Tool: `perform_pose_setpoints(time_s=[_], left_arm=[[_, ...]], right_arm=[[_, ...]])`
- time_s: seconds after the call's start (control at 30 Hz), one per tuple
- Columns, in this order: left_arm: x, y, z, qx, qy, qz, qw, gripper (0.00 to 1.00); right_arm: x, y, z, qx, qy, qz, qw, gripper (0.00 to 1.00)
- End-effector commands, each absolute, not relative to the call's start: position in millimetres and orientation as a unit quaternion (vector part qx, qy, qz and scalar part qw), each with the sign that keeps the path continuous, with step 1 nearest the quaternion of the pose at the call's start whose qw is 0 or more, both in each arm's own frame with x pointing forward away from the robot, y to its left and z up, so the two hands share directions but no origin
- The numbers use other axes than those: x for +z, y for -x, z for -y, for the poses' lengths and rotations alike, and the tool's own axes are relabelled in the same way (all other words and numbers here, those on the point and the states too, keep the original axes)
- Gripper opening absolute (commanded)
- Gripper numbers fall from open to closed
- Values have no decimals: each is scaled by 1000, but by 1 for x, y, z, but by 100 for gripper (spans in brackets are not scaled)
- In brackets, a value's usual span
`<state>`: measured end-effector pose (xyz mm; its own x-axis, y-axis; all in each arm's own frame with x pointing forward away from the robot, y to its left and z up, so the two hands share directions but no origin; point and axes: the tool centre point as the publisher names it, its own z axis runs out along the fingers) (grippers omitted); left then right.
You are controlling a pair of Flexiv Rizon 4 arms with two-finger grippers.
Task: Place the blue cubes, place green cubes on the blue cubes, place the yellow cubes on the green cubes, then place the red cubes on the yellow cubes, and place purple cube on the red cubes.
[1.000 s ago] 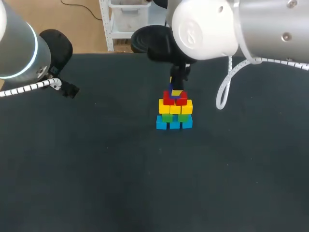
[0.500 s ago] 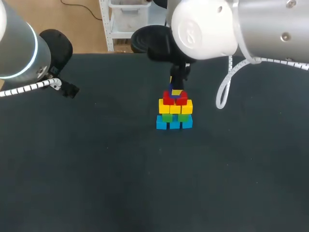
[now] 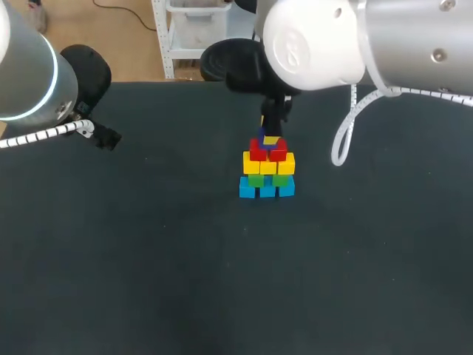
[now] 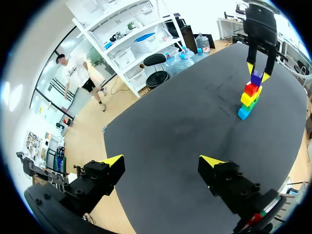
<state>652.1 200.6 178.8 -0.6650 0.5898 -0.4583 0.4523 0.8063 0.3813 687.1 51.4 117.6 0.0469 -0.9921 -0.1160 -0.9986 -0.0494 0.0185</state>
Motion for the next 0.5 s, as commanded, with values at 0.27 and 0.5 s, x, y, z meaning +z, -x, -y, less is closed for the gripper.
perform_pose_setpoints(time_s=[0.27, 0.5], left_arm=[[179, -652, -201, 117, -288, -905, 292, 100], [179, -652, -201, 117, -288, -905, 292, 100]], right_arm=[[115, -686, -51, 51, 724, -687, 35, 0], [114, -686, -51, 53, 724, -687, 35, 5]])
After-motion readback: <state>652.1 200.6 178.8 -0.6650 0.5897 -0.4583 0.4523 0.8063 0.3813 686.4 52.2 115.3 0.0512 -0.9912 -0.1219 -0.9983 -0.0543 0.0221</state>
